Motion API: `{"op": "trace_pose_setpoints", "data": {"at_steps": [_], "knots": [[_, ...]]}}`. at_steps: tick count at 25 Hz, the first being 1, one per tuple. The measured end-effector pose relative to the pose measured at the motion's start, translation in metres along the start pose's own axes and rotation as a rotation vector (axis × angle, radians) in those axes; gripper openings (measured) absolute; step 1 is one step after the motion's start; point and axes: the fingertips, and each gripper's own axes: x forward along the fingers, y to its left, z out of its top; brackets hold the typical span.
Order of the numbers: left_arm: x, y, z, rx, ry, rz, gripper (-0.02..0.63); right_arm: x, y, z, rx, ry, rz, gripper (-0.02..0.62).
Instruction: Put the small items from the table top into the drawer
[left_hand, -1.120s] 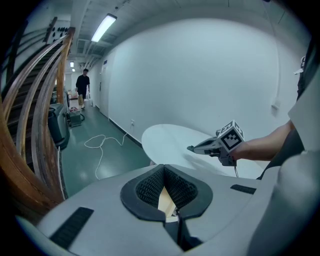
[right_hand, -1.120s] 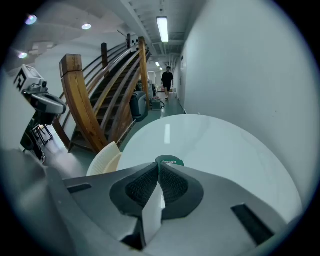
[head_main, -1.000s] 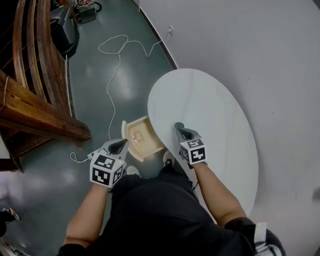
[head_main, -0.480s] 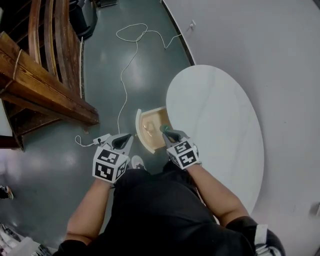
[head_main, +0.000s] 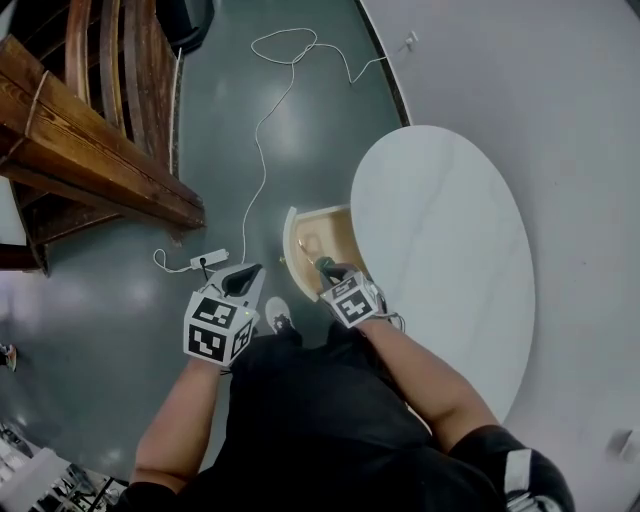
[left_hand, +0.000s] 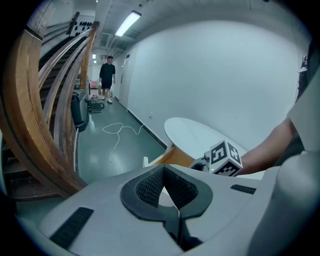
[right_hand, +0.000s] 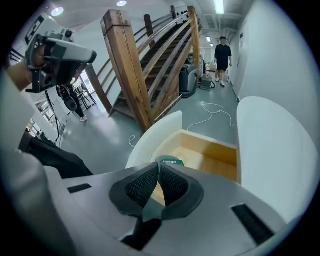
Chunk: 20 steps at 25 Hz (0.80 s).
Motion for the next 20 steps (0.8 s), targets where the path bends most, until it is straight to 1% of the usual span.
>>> {"op": "trace_pose_setpoints", "data": {"at_steps": [3, 6, 14, 20], "knots": [[0.003, -0.002, -0.006, -0.013, 0.013, 0.001, 0.014, 0.019, -0.001, -0.009, -0.032, 0.06, 0.014, 0.017], [0.003, 0.001, -0.009, -0.026, 0.019, 0.011, 0.014, 0.036, -0.004, -0.015, -0.044, 0.114, 0.018, 0.018], [-0.007, 0.017, -0.013, -0.065, 0.022, 0.067, 0.014, 0.066, -0.019, -0.032, -0.054, 0.189, 0.002, 0.018], [-0.009, 0.021, -0.023, -0.085, 0.037, 0.078, 0.014, 0.08, -0.022, -0.042, -0.042, 0.235, 0.005, 0.018]]}}
